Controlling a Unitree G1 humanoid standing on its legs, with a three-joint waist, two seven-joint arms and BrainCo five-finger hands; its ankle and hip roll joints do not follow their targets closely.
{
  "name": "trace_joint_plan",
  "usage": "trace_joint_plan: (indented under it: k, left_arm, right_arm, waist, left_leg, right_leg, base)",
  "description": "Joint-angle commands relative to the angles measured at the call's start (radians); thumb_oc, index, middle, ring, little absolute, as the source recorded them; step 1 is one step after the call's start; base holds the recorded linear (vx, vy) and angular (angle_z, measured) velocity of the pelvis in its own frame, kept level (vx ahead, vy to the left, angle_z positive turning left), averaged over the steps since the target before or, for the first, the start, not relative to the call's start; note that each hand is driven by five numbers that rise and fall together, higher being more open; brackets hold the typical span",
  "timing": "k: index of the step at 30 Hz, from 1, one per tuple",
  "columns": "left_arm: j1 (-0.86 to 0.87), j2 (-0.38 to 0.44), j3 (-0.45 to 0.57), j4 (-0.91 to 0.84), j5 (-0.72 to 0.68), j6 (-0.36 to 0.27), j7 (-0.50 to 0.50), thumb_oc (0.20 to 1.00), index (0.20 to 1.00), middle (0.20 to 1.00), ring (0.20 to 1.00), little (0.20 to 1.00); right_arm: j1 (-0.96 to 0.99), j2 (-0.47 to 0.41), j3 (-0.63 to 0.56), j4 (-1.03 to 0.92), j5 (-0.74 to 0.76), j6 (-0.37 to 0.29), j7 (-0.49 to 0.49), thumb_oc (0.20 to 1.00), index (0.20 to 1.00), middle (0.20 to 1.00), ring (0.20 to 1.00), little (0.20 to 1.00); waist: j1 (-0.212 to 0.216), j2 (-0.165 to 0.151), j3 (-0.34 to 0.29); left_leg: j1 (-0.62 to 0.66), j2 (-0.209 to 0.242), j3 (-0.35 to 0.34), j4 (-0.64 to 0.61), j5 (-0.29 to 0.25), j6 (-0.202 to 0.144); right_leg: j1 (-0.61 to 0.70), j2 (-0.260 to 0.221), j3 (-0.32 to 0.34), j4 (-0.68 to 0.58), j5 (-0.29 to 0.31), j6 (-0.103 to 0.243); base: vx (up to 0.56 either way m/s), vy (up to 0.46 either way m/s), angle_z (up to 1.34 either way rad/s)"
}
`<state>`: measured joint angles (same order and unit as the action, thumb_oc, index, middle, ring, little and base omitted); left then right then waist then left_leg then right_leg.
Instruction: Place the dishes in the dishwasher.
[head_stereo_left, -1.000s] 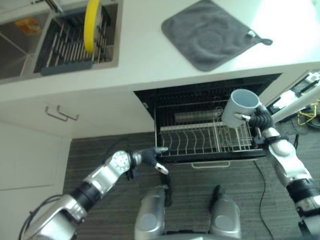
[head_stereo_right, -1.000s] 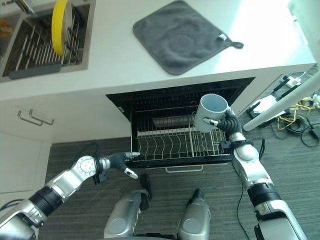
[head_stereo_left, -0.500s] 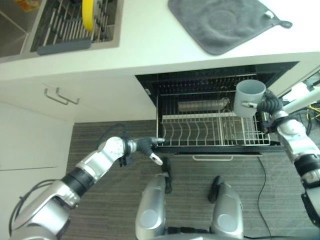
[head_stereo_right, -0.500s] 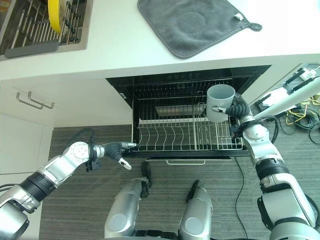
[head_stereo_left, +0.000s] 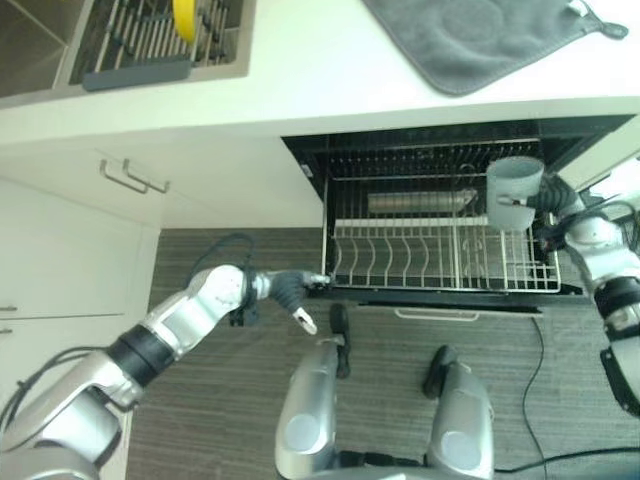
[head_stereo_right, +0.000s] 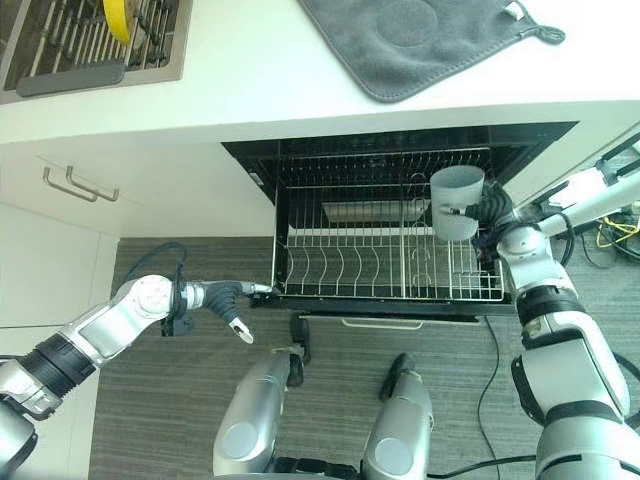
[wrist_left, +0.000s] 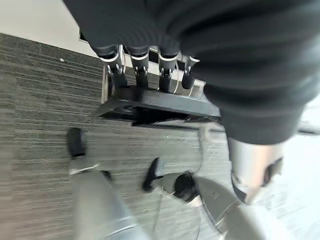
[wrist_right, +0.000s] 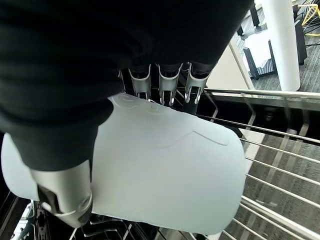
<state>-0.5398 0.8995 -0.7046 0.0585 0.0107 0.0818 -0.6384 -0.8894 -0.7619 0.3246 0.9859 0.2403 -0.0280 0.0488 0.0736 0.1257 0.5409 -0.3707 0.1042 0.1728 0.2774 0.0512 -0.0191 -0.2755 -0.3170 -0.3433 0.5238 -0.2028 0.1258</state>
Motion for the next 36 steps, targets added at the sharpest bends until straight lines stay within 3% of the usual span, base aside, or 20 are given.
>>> trace_joint_plan:
  k: [1,14,21,31,32,36]
  left_arm:
    - [0.069,0.055,-0.034,-0.019,0.033,-0.002,-0.048,1.000,1.000,1.000,1.000,1.000]
    - [0.105,0.009,-0.057,-0.040,0.107,-0.016,0.024,1.000,1.000,1.000,1.000,1.000]
    - [0.150,-0.032,-0.069,-0.046,0.154,-0.010,0.063,1.000,1.000,1.000,1.000,1.000]
    - [0.226,-0.111,-0.110,-0.020,0.233,-0.020,0.167,1.000,1.000,1.000,1.000,1.000]
    - [0.235,-0.119,-0.116,-0.010,0.241,-0.028,0.184,1.000,1.000,1.000,1.000,1.000]
    - [0.257,-0.132,-0.125,0.002,0.253,-0.033,0.207,1.000,1.000,1.000,1.000,1.000]
  right_arm:
    - [-0.054,-0.033,-0.006,0.043,0.020,-0.017,-0.013,0.200,0.200,0.200,0.200,0.200]
    - [-0.097,0.038,-0.007,0.043,0.009,-0.017,-0.021,0.200,0.200,0.200,0.200,0.200]
    - [-0.109,0.063,-0.015,0.040,0.002,0.044,-0.068,0.200,0.200,0.200,0.200,0.200]
    - [-0.076,0.072,-0.041,0.075,-0.058,0.063,-0.191,0.200,0.200,0.200,0.200,0.200]
    - [-0.070,0.068,-0.044,0.084,-0.062,0.058,-0.210,1.000,1.000,1.000,1.000,1.000]
    - [-0.059,0.057,-0.053,0.085,-0.080,0.075,-0.230,1.000,1.000,1.000,1.000,1.000]
  waist:
    - [0.045,0.000,-0.021]
    - [0.060,0.028,-0.021]
    - [0.062,0.040,-0.021]
    - [0.053,0.061,-0.021]
    - [0.051,0.064,-0.021]
    - [0.045,0.066,-0.021]
  left_leg:
    - [0.051,0.019,-0.019,0.048,-0.133,-0.009]
    - [0.027,-0.001,-0.018,0.039,-0.124,-0.008]
    - [0.033,-0.005,-0.014,0.039,-0.123,-0.007]
    - [0.033,-0.011,0.000,0.040,-0.125,-0.005]
    - [0.033,-0.011,0.002,0.040,-0.127,-0.004]
    - [0.034,-0.011,0.007,0.039,-0.129,-0.004]
  right_leg:
    - [-0.063,0.000,0.050,-0.021,0.054,-0.005]
    - [-0.080,0.000,0.049,-0.017,0.049,-0.010]
    - [-0.077,-0.002,0.051,-0.011,0.041,-0.011]
    - [-0.086,-0.002,0.060,-0.002,0.032,-0.014]
    - [-0.087,-0.002,0.062,-0.001,0.030,-0.014]
    - [-0.089,0.003,0.068,-0.003,0.028,-0.015]
  base:
    - [0.00,0.000,0.00]
    - [0.00,0.010,0.00]
    - [0.02,0.024,0.00]
    - [0.01,0.030,-0.01]
    - [0.00,0.000,0.00]
    - [0.00,0.008,0.00]
